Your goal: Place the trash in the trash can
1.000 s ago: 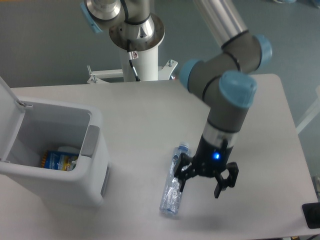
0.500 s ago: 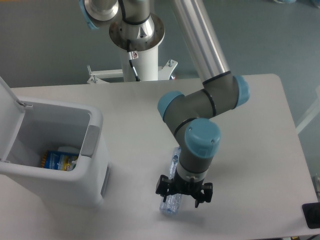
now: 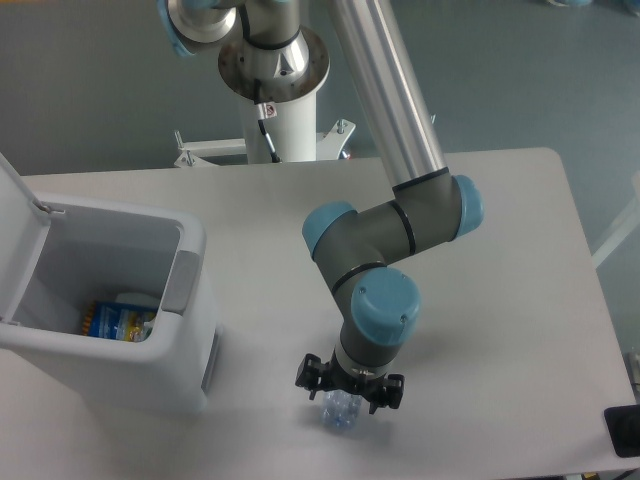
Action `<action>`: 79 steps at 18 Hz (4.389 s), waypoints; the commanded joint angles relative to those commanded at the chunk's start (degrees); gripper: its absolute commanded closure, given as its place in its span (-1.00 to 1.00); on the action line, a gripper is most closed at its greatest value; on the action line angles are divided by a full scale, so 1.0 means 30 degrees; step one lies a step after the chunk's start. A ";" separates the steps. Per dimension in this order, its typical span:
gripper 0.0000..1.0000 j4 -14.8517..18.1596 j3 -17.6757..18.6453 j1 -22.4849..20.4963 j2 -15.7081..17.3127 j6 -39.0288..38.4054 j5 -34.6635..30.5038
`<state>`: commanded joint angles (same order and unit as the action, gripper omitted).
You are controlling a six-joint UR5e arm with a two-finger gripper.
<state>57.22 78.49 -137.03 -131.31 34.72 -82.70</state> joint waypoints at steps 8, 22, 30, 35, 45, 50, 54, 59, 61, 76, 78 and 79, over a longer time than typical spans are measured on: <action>0.68 0.0029 -0.0088 0.0031 0.0086 0.0352 0.0055; 0.74 -0.0176 -0.3658 -0.0995 0.2897 0.0411 0.5440; 0.74 -0.2254 -0.4102 -0.0643 0.5856 -0.1257 1.1678; 0.73 -0.2373 -0.3868 0.0614 0.7174 -0.1934 1.3327; 0.65 -0.3573 -0.2259 0.3282 0.7939 -0.1933 1.3356; 0.05 -0.3633 -0.1232 0.3693 0.8085 -0.1934 1.3327; -1.00 -0.3633 -0.1172 0.3519 0.8027 -0.1875 1.3151; -1.00 -0.3575 -0.0851 0.1618 0.8027 -0.1904 1.3122; -1.00 -0.3545 -0.0733 0.0680 0.7881 -0.1904 1.3122; -1.00 -0.2961 0.2165 -0.4715 0.5888 0.3949 0.3343; -1.00 -0.2522 0.2547 -0.4657 0.5975 0.4858 0.2055; -1.00 -0.2462 0.2694 -0.4628 0.6034 0.5531 0.1206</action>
<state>49.83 86.57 -150.91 -113.20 51.31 -79.08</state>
